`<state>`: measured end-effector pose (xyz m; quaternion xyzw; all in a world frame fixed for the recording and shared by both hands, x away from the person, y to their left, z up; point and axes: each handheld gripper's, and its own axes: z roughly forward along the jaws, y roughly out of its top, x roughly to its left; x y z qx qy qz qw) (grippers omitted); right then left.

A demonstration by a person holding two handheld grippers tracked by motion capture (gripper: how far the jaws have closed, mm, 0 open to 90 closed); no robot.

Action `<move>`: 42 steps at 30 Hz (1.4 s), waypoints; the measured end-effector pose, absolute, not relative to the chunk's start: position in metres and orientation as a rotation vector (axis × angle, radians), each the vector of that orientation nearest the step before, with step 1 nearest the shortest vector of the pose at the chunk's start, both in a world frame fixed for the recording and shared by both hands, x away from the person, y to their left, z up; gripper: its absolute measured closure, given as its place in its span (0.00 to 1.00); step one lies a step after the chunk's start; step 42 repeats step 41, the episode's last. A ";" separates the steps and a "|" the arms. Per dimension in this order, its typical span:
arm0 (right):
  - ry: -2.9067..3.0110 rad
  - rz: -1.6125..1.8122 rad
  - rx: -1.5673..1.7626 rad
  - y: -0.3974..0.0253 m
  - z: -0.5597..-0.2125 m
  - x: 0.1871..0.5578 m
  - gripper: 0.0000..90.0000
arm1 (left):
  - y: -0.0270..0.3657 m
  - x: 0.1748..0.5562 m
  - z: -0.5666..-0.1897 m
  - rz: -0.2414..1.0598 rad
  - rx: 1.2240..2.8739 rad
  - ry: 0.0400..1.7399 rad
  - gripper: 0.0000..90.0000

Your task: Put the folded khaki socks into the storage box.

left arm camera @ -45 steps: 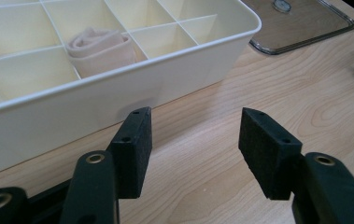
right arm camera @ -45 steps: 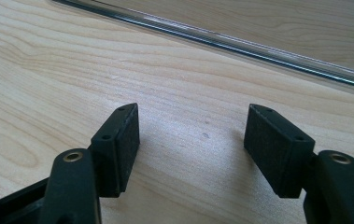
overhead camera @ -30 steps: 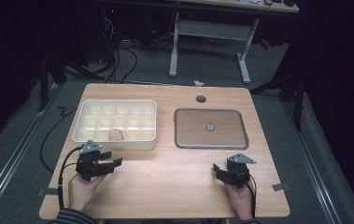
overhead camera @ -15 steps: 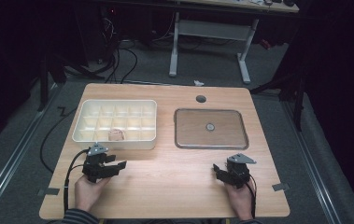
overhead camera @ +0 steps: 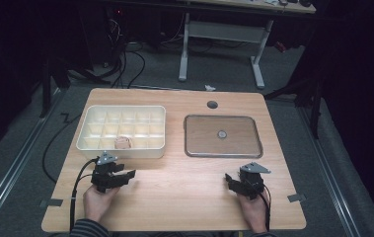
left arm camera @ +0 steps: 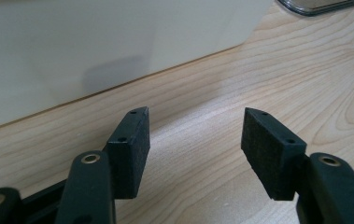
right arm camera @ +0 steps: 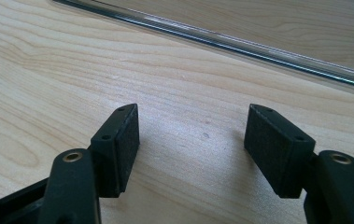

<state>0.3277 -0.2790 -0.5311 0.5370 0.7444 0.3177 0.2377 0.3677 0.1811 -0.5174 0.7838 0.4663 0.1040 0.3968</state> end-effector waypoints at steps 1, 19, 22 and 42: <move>2.040 0.871 1.471 -0.279 -0.531 0.328 0.40 | 0.181 0.368 -0.518 0.267 1.987 1.181 0.48; 2.040 0.870 1.471 -0.279 -0.531 0.328 0.40 | 0.169 0.369 -0.532 0.390 2.016 1.185 0.46; 2.040 0.869 1.471 -0.279 -0.531 0.328 0.40 | 0.167 0.368 -0.533 0.440 2.030 1.164 0.46; 2.039 0.866 1.471 -0.279 -0.531 0.328 0.40 | 0.161 0.365 -0.536 0.502 2.040 1.166 0.38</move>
